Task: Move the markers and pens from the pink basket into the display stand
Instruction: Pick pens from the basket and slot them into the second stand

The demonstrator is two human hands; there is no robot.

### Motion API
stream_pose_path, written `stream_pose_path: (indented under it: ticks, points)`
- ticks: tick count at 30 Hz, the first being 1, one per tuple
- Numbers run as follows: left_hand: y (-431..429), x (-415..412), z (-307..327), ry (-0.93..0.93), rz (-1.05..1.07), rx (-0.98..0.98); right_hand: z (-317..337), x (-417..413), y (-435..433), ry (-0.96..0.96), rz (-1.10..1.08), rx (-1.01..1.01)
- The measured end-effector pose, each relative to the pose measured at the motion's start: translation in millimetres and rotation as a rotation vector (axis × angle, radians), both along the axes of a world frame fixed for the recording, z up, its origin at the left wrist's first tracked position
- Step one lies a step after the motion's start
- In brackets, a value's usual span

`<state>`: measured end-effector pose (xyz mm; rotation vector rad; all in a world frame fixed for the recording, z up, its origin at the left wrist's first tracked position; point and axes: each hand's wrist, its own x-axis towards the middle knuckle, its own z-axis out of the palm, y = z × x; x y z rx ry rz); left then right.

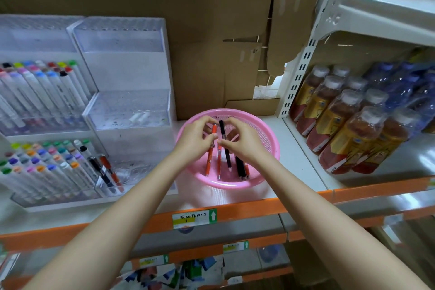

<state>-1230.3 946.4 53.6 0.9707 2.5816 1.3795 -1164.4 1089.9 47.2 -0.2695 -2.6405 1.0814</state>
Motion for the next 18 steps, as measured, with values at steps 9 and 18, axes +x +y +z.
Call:
stream_pose_path:
  ticks: [9, 18]
  points:
    - [-28, 11, 41, 0.147, 0.011, 0.258, 42, 14, -37, 0.237, 0.011, -0.089]
    - [-92, 17, 81, 0.148, 0.012, 0.383, 73, 17, -96, 0.357, 0.037, -0.174]
